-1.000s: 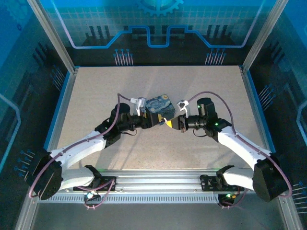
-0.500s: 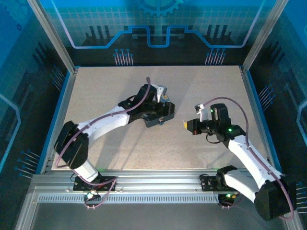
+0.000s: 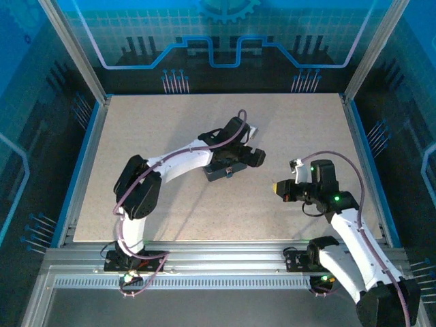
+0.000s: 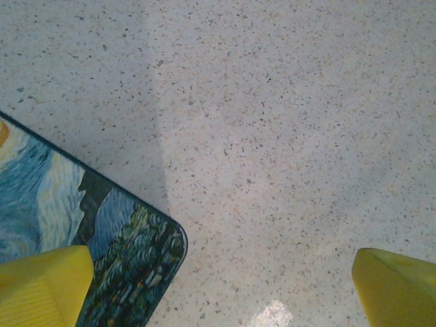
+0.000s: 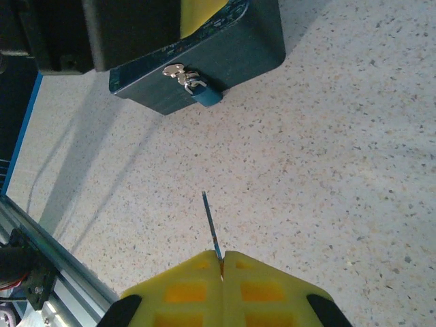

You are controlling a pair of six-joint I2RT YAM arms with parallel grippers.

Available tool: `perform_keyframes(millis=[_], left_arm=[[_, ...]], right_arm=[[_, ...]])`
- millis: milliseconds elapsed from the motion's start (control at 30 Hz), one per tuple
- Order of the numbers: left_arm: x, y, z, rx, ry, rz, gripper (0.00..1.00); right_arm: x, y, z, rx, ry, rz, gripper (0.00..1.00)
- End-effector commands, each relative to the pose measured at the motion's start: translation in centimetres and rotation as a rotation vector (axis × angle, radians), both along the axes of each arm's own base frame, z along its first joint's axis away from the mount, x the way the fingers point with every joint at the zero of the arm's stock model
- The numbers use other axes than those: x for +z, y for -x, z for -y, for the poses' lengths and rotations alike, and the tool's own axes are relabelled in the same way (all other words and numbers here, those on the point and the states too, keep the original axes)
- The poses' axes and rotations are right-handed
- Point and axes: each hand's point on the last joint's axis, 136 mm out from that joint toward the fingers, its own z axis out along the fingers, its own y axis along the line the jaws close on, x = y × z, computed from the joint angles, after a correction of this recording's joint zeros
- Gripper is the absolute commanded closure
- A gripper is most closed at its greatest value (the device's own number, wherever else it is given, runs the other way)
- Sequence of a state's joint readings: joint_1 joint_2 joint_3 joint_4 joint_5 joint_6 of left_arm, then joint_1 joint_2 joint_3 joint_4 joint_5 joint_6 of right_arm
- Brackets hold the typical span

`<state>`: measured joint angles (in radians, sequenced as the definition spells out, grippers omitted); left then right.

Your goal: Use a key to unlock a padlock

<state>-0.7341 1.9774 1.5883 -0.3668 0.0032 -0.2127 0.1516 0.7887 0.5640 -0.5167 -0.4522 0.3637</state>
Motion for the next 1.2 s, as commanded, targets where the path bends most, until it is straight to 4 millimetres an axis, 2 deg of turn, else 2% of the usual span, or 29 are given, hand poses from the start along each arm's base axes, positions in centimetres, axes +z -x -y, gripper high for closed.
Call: perform_keyframes(millis=[0, 333, 600, 1167], left_arm=[[-0.8, 0.1, 0.2, -0.029, -0.058, -0.023, 0.02], [-3.1, 0.9, 1.2, -0.082, -0.1, -0.099, 0.04], [-4.1, 2.9, 1.1, -0.109, -0.126, -0.155, 0.06], [-3.8, 8.0, -2.3, -0.072, -0.069, -0.206, 0.07]], right_arm=[[-0.9, 0.8, 0.5, -0.004, 0.006, -0.038, 0.99], [-1.3, 0.9, 0.9, -0.023, 0.002, -0.045, 0.99], [-1.6, 0.9, 1.0, -0.026, 0.003, -0.05, 0.99], [-2.4, 0.6, 0.6, -0.021, -0.031, -0.077, 0.99]])
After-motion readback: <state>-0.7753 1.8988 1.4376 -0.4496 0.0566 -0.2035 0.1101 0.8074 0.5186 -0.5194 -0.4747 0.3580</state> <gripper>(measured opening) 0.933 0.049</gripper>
